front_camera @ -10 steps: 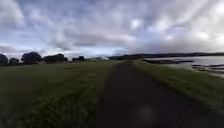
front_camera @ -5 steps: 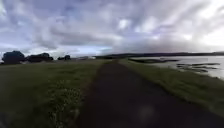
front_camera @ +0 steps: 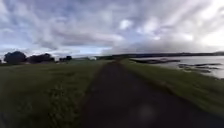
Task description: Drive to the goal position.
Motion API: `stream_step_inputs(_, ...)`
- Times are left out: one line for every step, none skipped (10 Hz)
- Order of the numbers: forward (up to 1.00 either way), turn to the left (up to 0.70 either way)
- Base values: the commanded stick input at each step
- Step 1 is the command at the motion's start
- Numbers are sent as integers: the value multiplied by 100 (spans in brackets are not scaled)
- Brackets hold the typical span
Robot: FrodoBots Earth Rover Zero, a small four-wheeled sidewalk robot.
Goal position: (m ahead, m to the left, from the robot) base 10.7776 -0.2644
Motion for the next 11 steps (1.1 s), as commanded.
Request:
stream_step_inputs(70, 0)
stream_step_inputs(70, 0)
stream_step_inputs(70, 0)
stream_step_inputs(70, 0)
stream_step_inputs(70, 0)
stream_step_inputs(70, 0)
stream_step_inputs(70, 0)
stream_step_inputs(70, 0)
stream_step_inputs(70, 0)
stream_step_inputs(70, 0)
stream_step_inputs(70, 0)
